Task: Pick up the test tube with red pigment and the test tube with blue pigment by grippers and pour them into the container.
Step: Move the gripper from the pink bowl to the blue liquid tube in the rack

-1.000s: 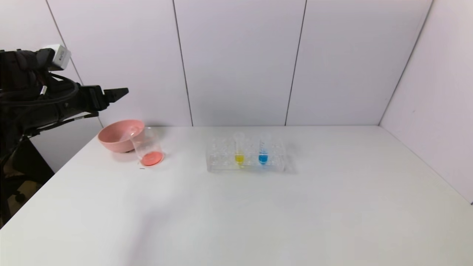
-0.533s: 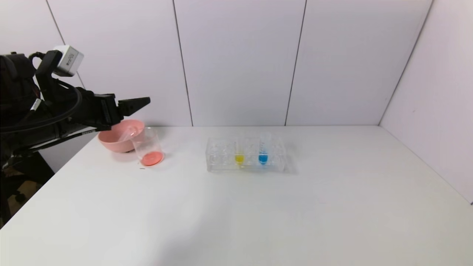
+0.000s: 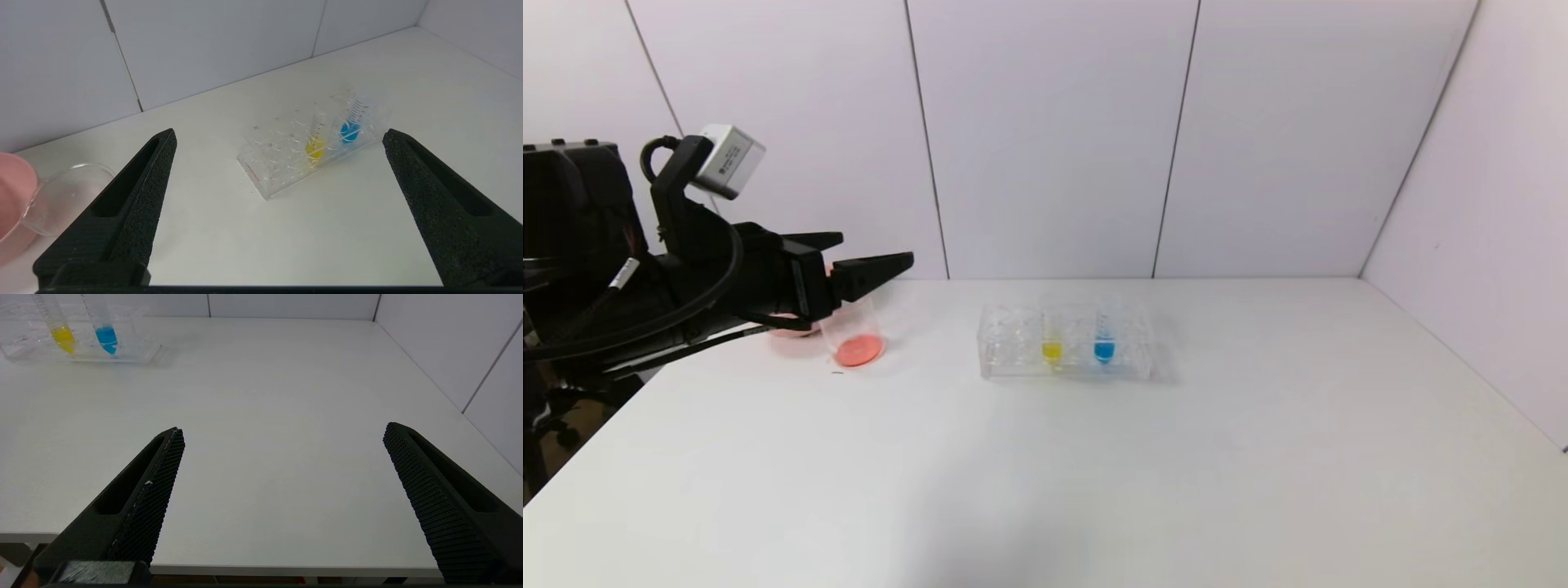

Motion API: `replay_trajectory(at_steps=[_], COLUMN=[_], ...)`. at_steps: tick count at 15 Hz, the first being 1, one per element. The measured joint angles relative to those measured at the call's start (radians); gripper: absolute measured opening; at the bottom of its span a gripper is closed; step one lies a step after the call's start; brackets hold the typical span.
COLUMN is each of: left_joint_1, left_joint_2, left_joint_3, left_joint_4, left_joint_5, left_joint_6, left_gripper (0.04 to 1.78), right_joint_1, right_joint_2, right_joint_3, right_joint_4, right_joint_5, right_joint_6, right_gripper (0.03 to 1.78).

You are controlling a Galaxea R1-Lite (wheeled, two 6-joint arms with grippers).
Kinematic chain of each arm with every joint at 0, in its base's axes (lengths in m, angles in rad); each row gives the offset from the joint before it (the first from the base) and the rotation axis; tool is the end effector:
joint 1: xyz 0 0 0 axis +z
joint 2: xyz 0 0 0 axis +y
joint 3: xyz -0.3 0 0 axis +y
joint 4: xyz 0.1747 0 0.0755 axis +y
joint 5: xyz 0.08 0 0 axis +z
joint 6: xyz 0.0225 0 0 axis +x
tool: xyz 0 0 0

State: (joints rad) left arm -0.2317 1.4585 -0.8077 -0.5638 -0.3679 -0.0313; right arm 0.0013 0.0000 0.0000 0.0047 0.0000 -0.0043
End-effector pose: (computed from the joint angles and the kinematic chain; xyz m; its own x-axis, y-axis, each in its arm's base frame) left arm 0.2431 -0.0657 0.2436 0.8221 -0.5635 -0.0811 0.5601 0.8261 -0.0624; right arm -0.0228 0.0000 0.0750 1.0000 0.0013 -0.0047 -0.0013 1.0000 -0.0043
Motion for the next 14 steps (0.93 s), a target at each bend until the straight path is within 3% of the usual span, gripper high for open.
replay_trajectory(at_steps=[9, 14], left_joint_1=[-0.241, -0.368], left_joint_2=[0.053, 0.176], left_joint_3=[0.01, -0.02], left_joint_4=[-0.002, -0.113], left_joint_5=[0.028, 0.174], left_joint_6=[0.043, 0.04], left_gripper=[1.76, 1.76], right_joint_1=[0.0, 0.0], right_joint_2=[0.0, 0.0], right_joint_3=[0.0, 0.0], right_joint_4=[0.0, 0.0], right_joint_5=[0.0, 0.0], right_joint_6=[0.0, 0.0], right_gripper=[1.78, 1.77])
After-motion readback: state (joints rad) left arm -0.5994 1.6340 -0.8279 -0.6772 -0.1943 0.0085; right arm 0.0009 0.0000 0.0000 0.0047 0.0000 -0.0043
